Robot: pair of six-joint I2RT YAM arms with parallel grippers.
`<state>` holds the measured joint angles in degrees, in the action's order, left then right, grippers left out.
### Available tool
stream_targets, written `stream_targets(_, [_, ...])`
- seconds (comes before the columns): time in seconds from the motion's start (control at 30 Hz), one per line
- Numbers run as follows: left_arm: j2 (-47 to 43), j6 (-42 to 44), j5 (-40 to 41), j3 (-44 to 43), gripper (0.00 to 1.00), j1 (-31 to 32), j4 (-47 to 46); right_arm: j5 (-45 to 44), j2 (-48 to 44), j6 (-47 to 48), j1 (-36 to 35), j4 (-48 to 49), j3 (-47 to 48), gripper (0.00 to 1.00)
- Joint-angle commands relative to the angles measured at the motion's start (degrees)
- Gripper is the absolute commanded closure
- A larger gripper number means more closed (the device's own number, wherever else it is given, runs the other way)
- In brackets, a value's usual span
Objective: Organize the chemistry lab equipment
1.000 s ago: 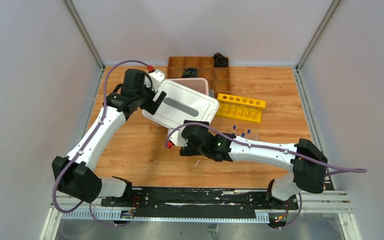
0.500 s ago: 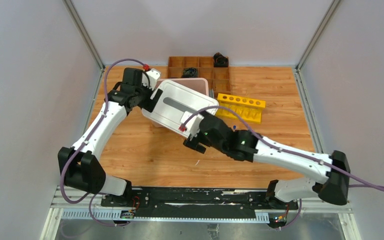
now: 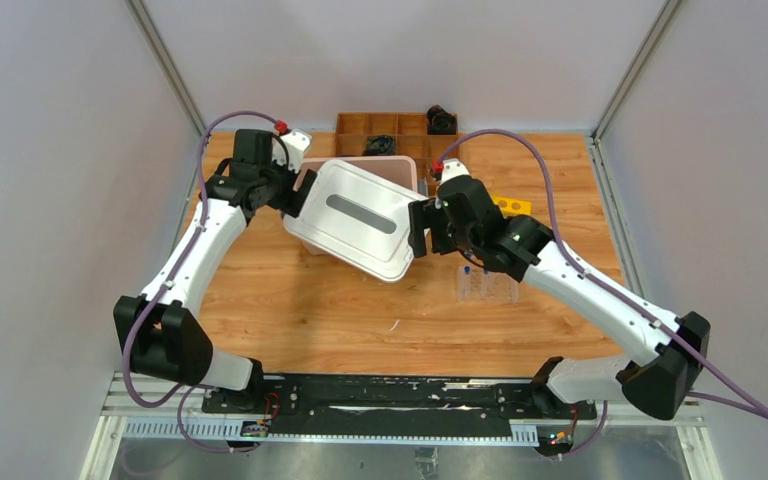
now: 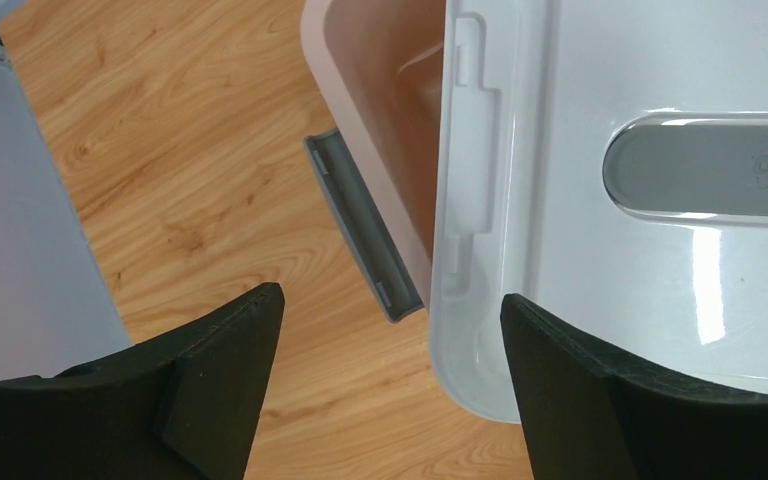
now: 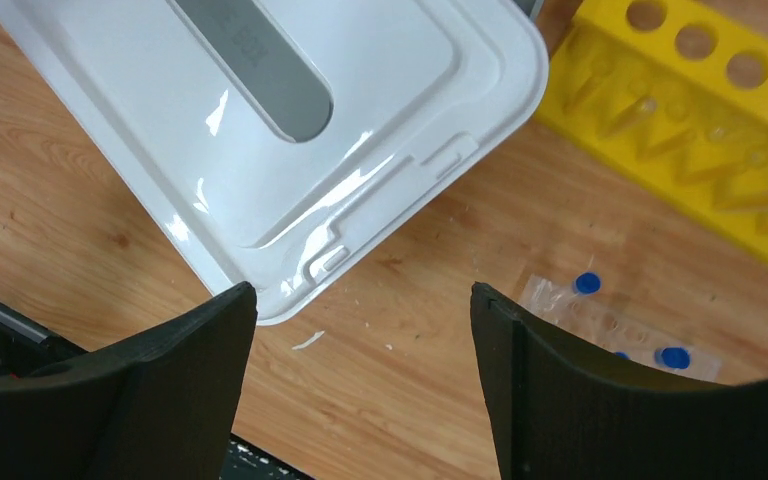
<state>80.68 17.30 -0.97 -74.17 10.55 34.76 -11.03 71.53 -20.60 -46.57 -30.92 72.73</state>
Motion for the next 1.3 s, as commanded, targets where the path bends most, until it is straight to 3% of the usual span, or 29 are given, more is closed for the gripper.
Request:
stream_targets(0.0, [0.06, -0.04, -1.64, -1.30, 0.15, -1.19, 0.18, 2.96, 1.86, -9.41, 0.86, -2.32, -2.21, 0.21])
stream_targets(0.57, [0.53, 1.02, -5.10, 0.35, 0.19, -3.43, 0.87, 6.74, 11.79, -15.41, 5.30, 3.26, -1.83, 0.30])
stream_targets(0.9, [2.05, 0.75, -3.76, 0.94, 0.22, -3.60, -0.57, 10.05, 16.07, -15.24, 9.94, 5.47, -0.25, 0.47])
stream_targets(1.27, [2.34, -0.83, -5.38, -0.72, 0.29, -5.04, 0.17, 13.67, 22.52, -13.23, 12.88, 5.58, 7.64, 0.69])
